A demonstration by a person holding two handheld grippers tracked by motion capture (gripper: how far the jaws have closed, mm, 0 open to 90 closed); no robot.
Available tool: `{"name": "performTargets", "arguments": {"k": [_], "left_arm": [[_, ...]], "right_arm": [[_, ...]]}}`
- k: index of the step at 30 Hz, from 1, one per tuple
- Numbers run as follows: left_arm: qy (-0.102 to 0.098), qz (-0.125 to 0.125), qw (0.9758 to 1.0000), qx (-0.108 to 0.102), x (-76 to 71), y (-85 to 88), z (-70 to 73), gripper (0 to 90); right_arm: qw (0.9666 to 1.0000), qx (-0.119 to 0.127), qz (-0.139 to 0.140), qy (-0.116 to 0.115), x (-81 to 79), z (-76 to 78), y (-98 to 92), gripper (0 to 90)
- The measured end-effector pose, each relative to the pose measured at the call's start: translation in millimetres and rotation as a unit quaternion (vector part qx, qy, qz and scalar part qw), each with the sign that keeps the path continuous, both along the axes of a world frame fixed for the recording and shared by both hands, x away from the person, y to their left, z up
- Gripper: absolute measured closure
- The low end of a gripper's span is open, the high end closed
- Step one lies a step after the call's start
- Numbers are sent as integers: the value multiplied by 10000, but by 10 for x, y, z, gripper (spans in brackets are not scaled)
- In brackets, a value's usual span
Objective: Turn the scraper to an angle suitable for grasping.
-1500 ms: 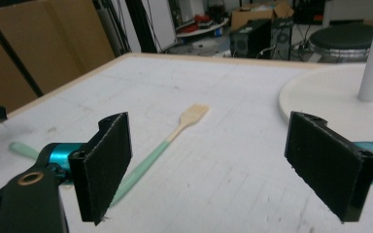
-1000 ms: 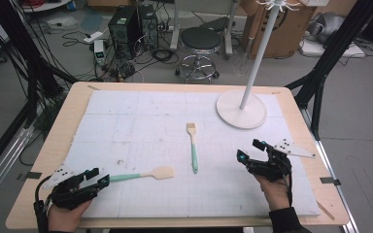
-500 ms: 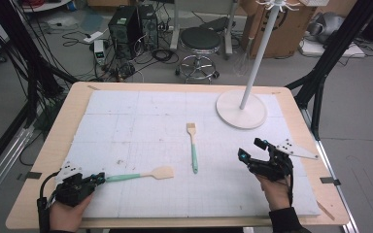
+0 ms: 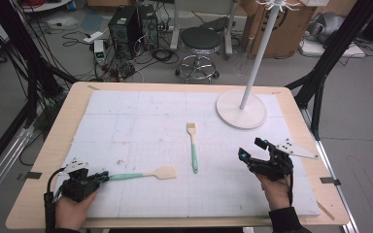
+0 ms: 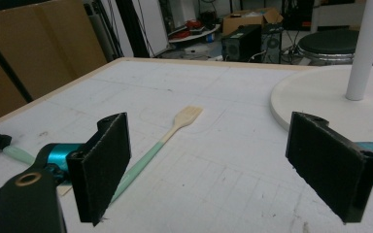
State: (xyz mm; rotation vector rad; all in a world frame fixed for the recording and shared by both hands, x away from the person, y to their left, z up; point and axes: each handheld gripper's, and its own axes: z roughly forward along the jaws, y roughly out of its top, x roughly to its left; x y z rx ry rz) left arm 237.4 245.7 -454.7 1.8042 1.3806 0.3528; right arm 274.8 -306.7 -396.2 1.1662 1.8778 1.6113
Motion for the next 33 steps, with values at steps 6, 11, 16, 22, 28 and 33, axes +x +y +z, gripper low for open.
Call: {"name": "performTargets", "arguments": {"k": [6, 11, 16, 22, 28, 33], "left_arm": [[30, -107, 9999, -40, 134, -118, -3, 899], [56, -275, 9996, -72, 265, -244, -5, 899], [136, -290, 9993, -176, 361, -287, -10, 900], [115, -338, 9993, -126, 425, -364, -7, 900], [109, -413, 9990, -103, 507, -435, -6, 899], [129, -454, 9988, -153, 558, -457, -9, 899]], "right_arm": [[10000, 0, -55, 27, 1, -4, -7, 156], [10000, 10, -53, 54, -4, -8, -15, 156], [10000, 8, -52, 26, -9, -13, -29, 156], [10000, -4, -88, 25, -27, -12, -44, 157], [9999, -13, -110, 42, -42, -15, -52, 157], [9999, -19, -119, 55, -53, -27, -59, 156]]}}
